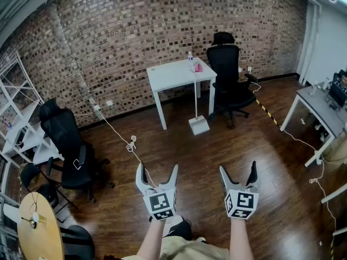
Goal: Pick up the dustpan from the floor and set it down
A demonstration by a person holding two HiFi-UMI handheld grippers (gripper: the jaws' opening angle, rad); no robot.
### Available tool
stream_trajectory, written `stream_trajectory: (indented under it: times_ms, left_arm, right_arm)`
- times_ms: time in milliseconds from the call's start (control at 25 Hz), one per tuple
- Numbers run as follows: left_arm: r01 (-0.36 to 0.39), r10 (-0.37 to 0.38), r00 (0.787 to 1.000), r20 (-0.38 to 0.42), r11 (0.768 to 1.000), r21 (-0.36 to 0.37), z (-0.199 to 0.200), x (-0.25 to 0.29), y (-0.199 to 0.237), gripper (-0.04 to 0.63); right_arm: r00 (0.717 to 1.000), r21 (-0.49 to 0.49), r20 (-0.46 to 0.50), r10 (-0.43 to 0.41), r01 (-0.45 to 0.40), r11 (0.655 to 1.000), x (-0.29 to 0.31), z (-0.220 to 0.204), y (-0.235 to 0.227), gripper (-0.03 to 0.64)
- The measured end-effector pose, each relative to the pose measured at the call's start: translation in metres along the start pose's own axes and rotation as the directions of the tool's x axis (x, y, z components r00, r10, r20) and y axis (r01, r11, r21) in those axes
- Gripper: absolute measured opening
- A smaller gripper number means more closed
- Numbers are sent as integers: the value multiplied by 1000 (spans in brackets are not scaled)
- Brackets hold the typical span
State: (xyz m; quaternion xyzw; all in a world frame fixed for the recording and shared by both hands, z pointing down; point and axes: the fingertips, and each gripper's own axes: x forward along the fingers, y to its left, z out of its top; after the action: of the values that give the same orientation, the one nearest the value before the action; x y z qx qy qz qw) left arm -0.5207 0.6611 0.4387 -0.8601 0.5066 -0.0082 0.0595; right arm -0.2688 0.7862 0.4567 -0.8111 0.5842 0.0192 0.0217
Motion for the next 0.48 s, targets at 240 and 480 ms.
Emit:
stream_trajectory:
  times_ms: [240, 480]
  left_arm:
    - [20, -20, 1000, -6, 1000, -22, -13, 56, -8, 471]
    - [82, -81, 997, 20, 995, -51, -17, 154, -20, 469]
  right_arm:
    - [998, -52, -19, 63, -64, 997, 47, -10, 7, 543]
    - [1000, -47, -23, 15, -16, 999, 133, -12, -16, 528]
